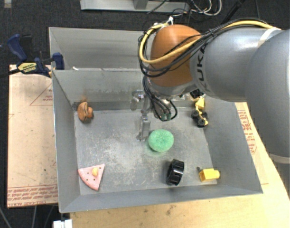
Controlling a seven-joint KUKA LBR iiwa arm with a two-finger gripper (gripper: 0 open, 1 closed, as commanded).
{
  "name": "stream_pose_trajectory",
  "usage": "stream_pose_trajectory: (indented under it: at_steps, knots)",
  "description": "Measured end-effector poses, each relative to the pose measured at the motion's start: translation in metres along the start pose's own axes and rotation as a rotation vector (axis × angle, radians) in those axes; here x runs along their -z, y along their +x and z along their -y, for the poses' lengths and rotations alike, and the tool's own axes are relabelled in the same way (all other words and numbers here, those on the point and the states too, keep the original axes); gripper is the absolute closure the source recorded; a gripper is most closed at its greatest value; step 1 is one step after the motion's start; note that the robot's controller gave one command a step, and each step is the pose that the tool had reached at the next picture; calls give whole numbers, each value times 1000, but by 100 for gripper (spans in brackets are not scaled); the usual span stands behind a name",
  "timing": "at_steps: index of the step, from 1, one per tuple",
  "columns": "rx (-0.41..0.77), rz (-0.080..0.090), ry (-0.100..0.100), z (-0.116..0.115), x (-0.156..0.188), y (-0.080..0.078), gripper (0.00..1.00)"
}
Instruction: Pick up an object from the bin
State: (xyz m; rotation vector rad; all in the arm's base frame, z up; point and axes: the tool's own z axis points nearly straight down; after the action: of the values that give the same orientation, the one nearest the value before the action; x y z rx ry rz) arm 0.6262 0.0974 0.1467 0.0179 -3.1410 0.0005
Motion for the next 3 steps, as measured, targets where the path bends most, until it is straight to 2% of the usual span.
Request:
stream_pose_trajectory:
  at_steps: [1,2,3]
  knots:
    - [-162,2,-4,18,-12,3,0]
    - [-121,7,-2,61,-50,6,0]
    - [-223,-1,2,74,-75,18,0]
